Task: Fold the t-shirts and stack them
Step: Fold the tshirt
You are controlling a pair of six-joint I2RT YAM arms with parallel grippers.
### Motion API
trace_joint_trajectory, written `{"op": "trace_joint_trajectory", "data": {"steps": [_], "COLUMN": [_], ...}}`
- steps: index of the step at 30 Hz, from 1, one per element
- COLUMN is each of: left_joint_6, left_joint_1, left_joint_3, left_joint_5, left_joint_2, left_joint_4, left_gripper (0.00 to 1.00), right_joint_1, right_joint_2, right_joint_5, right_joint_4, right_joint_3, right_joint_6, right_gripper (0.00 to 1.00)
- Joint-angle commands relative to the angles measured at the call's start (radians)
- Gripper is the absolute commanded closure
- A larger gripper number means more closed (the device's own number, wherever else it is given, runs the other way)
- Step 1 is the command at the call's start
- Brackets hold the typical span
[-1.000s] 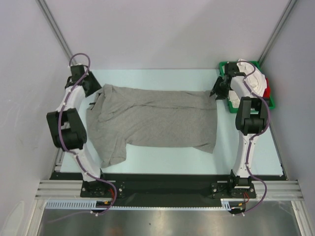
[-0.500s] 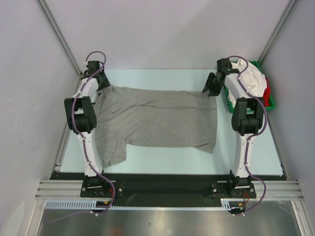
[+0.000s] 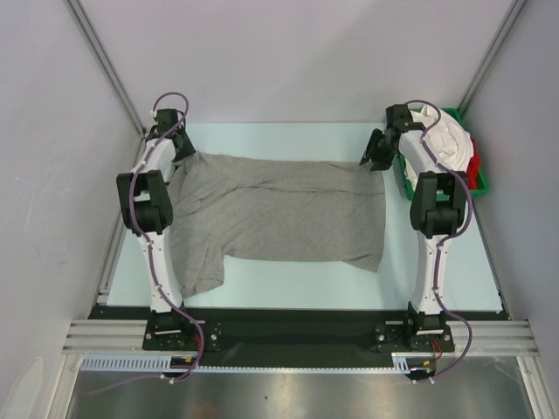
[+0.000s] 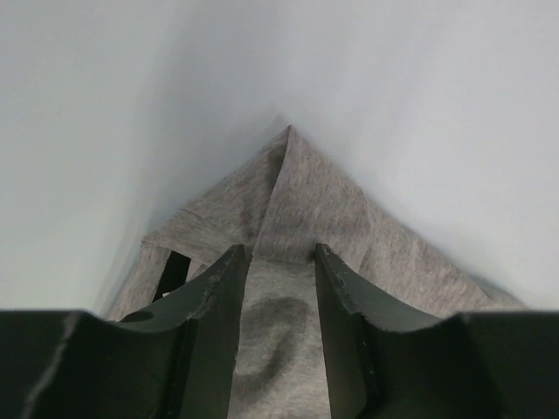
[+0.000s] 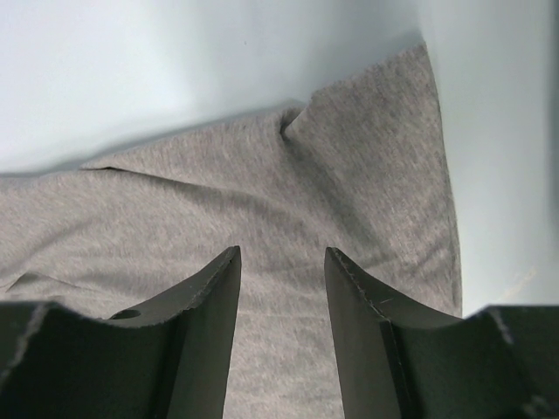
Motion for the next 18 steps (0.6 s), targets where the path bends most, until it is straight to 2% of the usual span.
{"op": "trace_joint_trajectory", "data": {"steps": [1, 5, 10, 11, 18], "left_joint_6": [-0.009, -0.009, -0.007, -0.010, -0.040], "left_joint_1": [-0.005, -0.005, 0.015, 0.018, 0.058], "left_joint_3": [0.066, 0.090, 0.115, 0.121, 0.141], "left_joint_5": [0.000, 0.001, -0.011, -0.008, 0.052], "left_joint_2": [0.027, 0.049, 0.052, 0.052, 0.053], "left_joint_4": [-0.007, -0.012, -0.018, -0.016, 0.001], "left_gripper": [0.57, 0.67, 0.92, 1.00, 1.00], "right_joint_1": [-0.005, -0.005, -0.011, -0.014, -0.023], "right_joint_2": [0.014, 0.026, 0.073, 0.080, 0.107], "right_joint_5": [-0.009, -0.004, 0.028, 0.034, 0.117], "right_joint_4": [-0.008, -0.005, -0.002, 0.007, 0.012], "right_joint_3": [0.058, 0.079, 0.120, 0.128, 0.156], "right_joint_6": [0.002, 0.000, 0.005, 0.011, 0.034], "right_gripper": [0.51, 0.51, 0.53, 0.55, 0.57]}}
